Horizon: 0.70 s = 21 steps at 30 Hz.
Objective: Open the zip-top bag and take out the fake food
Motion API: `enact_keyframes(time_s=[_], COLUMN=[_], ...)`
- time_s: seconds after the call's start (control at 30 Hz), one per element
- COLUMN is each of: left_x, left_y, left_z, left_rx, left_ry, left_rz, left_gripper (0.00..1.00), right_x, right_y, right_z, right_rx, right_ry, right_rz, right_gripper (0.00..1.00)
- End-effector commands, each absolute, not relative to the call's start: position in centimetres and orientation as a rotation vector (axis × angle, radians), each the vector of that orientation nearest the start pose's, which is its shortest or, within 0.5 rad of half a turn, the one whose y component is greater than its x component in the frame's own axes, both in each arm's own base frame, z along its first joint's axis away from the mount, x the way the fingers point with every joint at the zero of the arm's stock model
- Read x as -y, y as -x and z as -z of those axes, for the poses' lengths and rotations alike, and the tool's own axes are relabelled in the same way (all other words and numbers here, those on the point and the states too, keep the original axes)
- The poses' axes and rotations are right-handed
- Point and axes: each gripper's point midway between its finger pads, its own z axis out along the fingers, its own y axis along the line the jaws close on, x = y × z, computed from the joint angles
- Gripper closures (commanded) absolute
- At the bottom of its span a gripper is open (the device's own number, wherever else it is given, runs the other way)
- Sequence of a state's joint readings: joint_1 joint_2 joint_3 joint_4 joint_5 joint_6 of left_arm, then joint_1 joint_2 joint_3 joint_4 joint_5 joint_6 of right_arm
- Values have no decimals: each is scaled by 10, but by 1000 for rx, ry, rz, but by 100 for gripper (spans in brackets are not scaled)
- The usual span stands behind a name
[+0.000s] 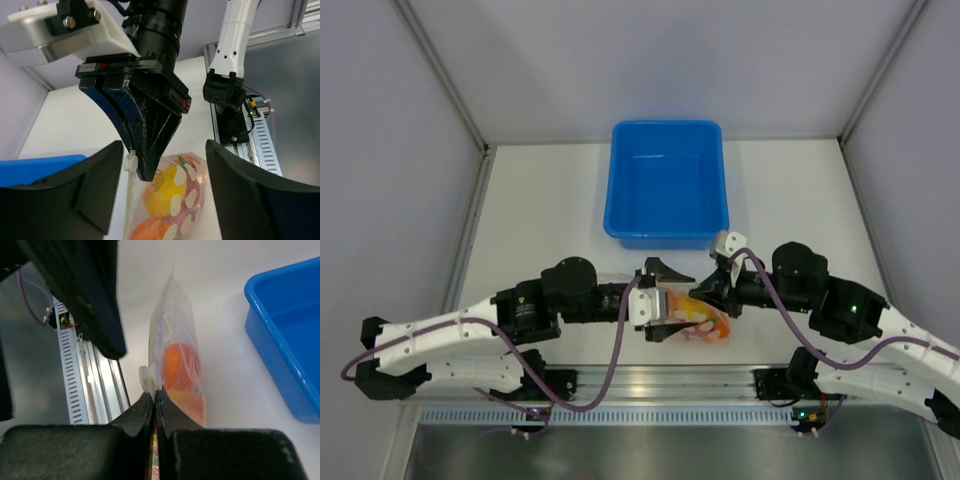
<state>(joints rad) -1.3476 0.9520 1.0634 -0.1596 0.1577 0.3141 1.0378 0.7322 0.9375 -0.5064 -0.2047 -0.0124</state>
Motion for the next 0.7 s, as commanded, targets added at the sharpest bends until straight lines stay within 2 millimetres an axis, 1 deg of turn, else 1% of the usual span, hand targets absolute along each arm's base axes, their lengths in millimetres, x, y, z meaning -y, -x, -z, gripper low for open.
enact_keyframes(time_s=[0.0,0.03,0.07,0.13,0.17,0.37,0.5,0.57,0.6,0.63,0.67], left_x=[349,352,349,348,346,351,352,352,353,353,353], left_y=[-70,-66,-82,-90,-100,-102,-101,-100,-99,-100,-99], left_z=[-377,-374,-375,-373,-372,-357,-348,-347,-347,-348,-348], left_rx=[-1005,-996,-1042,-1049,-1071,-1097,-1110,-1108,-1109,-1103,-1101], left_ry=[-1370,-1407,-1378,-1388,-1372,-1394,-1403,-1410,-1409,-1405,-1407], left_rz=[952,1016,1037,1085,1078,1087,1099,1109,1114,1114,1118], left_gripper=[32,36,37,38,38,40,42,55,58,66,68], right_x=[-254,-254,-254,-254,-254,-251,-250,-251,-251,-252,-253], right_y=[-102,-102,-104,-103,-103,-106,-109,-111,-112,-112,-113], right_z=[-320,-320,-317,-315,-315,-317,-313,-311,-312,-312,-312], right_rx=[-1500,-1500,-1508,-1508,-1508,-1509,-1518,-1527,-1527,-1527,-1526], right_ry=[1124,1123,1121,1127,1126,1108,1103,1099,1098,1099,1100], right_rz=[-926,-925,-919,-921,-920,-903,-881,-871,-867,-869,-868], right_gripper=[100,100,100,100,100,100,100,100,100,100,100])
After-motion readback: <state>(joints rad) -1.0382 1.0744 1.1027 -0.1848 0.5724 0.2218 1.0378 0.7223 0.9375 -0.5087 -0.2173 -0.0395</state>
